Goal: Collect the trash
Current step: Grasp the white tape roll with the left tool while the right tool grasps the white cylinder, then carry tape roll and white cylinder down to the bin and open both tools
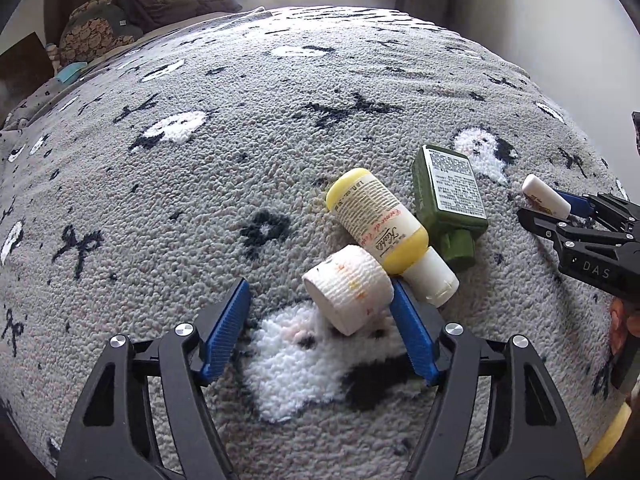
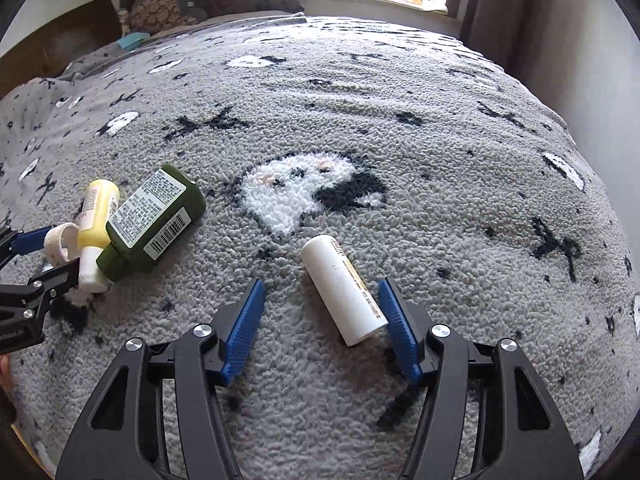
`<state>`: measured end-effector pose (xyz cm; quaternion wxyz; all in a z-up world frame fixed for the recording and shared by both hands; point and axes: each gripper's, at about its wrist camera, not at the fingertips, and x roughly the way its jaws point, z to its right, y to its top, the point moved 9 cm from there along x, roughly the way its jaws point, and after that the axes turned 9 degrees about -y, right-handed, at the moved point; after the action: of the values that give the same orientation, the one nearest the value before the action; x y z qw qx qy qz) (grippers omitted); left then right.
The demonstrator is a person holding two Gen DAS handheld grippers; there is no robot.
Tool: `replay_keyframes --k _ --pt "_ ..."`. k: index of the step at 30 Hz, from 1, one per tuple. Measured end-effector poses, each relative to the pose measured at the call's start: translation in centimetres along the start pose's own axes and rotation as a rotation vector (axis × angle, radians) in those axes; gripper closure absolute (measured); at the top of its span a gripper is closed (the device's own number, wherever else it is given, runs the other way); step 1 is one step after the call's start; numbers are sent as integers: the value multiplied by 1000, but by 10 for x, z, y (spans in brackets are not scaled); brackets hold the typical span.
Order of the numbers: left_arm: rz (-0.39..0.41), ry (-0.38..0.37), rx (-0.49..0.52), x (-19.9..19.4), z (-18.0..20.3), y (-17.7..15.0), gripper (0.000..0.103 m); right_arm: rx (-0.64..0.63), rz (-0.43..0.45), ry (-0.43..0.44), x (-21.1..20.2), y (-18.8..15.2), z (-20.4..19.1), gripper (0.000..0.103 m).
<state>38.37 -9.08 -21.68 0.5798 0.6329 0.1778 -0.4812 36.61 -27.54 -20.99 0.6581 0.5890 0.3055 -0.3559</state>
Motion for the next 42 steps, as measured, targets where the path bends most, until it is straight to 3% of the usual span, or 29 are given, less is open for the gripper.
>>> replay_keyframes --k 3,5,6,8,15,28,42 --pt "-5 0 9 5 0 3 47 -2 -2 18 4 2 -1 54" --pt "-4 -3 15 3 2 4 56 -10 0 21 4 3 -2 74" --pt "-5 -8 15 2 3 4 66 -14 2 18 4 2 -3 77" --pt "-4 -8 16 -2 6 3 69 -20 3 13 1 1 -4 79" --pt "12 -8 25 -27 14 -13 69 -22 12 12 -26 -11 -1 82" --pt "107 -28 59 -111 46 -42 70 -8 91 23 -111 -43 5 82" --pt "164 -54 84 -171 88 -94 70 -15 160 67 -188 -97 -5 82"
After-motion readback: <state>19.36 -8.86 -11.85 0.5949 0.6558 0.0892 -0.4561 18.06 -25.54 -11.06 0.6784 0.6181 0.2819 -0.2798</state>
